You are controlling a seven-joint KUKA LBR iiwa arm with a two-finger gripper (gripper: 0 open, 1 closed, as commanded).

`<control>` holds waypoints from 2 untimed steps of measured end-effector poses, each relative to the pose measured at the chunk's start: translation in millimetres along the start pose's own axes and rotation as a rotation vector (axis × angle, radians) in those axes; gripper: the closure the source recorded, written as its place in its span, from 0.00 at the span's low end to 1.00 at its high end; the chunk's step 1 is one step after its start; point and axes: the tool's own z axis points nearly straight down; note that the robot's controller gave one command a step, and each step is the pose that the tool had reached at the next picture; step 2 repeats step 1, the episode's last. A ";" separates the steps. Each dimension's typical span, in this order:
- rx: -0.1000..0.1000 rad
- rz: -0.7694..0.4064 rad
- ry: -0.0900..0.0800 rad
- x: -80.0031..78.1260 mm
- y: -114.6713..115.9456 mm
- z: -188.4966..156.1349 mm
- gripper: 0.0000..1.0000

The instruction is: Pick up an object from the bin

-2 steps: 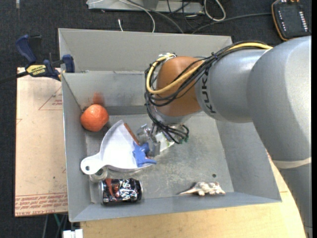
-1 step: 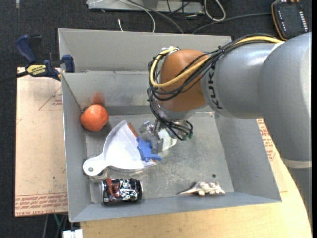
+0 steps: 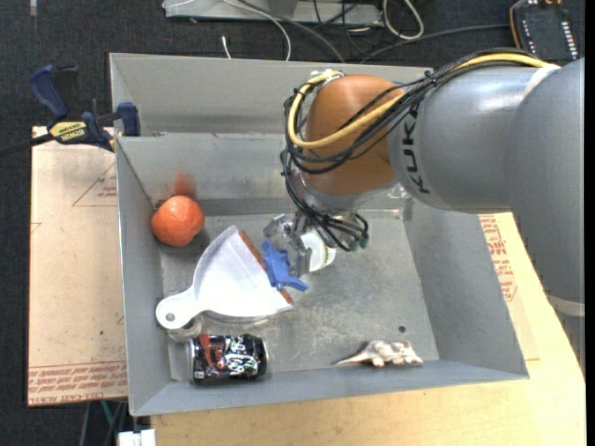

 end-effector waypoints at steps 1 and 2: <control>-0.002 0.000 0.005 0.9 0.8 -24.8 1.00; -0.002 0.000 0.005 0.9 0.8 -24.8 1.00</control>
Offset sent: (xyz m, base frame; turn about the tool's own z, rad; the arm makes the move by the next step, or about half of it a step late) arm -0.0011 0.0001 0.0311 0.0000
